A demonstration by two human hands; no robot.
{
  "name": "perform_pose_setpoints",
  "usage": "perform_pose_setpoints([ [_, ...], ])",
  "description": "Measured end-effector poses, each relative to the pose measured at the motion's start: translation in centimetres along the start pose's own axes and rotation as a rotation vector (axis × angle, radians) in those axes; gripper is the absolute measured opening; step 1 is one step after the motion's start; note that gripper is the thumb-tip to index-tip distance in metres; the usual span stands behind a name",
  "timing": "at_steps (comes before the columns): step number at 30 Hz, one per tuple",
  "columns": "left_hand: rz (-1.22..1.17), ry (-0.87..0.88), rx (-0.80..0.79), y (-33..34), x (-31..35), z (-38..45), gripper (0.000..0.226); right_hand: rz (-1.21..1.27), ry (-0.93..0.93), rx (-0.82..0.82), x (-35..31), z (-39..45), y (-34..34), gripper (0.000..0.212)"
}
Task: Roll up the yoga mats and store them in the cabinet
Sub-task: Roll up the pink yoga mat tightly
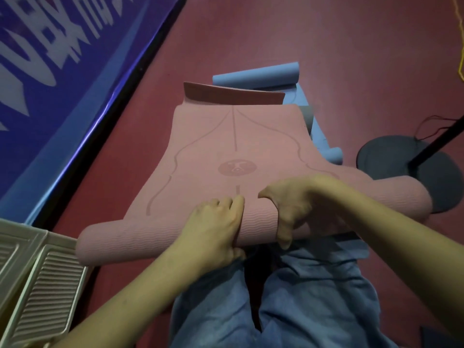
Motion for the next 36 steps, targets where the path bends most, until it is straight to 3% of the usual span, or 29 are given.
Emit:
perform_pose_setpoints([
  [3, 0.037, 0.007, 0.008, 1.6, 0.1, -0.1, 0.119, 0.012, 0.006, 0.013, 0.2, 0.2, -0.1, 0.067],
  [5, 0.048, -0.005, 0.012, 1.8, -0.2, 0.5, 0.125, 0.007, 0.019, 0.040, 0.1, 0.2, -0.2, 0.071],
  [11, -0.014, 0.040, 0.022, 0.6, -1.1, 1.8, 0.086, -0.112, 0.042, 0.222, 0.0, -0.8, 0.6, 0.078],
  [15, -0.068, 0.035, -0.118, -0.3, -2.2, 3.5, 0.084, -0.452, 0.008, 0.399, -0.5, -1.5, 1.9, 0.093],
  [17, -0.115, 0.031, -0.179, -1.2, -2.8, 4.6, 0.082, -0.497, 0.008, 0.477, -0.4, -1.5, 2.5, 0.103],
  [20, -0.186, 0.043, -0.208, -1.4, -2.5, 5.0, 0.078, -0.483, 0.004, 0.570, 0.3, -1.7, 2.7, 0.087],
  [25, -0.308, 0.008, -0.117, 0.1, -2.8, 4.2, 0.078, -0.410, 0.002, 0.427, -0.3, -1.7, 0.8, 0.082],
  [28, -0.256, 0.009, -0.041, 0.4, -3.4, 4.1, 0.087, -0.332, 0.025, 0.357, -0.9, -1.3, -0.4, 0.079],
  [36, -0.129, -0.018, 0.029, -0.3, -3.8, 3.8, 0.079, -0.233, 0.037, 0.232, -0.6, 0.9, -2.1, 0.080],
])
Point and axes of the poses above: each hand's wrist, its own z-axis towards the middle knuckle, its own y-axis out of the palm, x = y × z, the point moved 1 cm from there along z, towards the middle knuckle, and after that the axes turned 6 degrees about z, right-handed, at the moved point
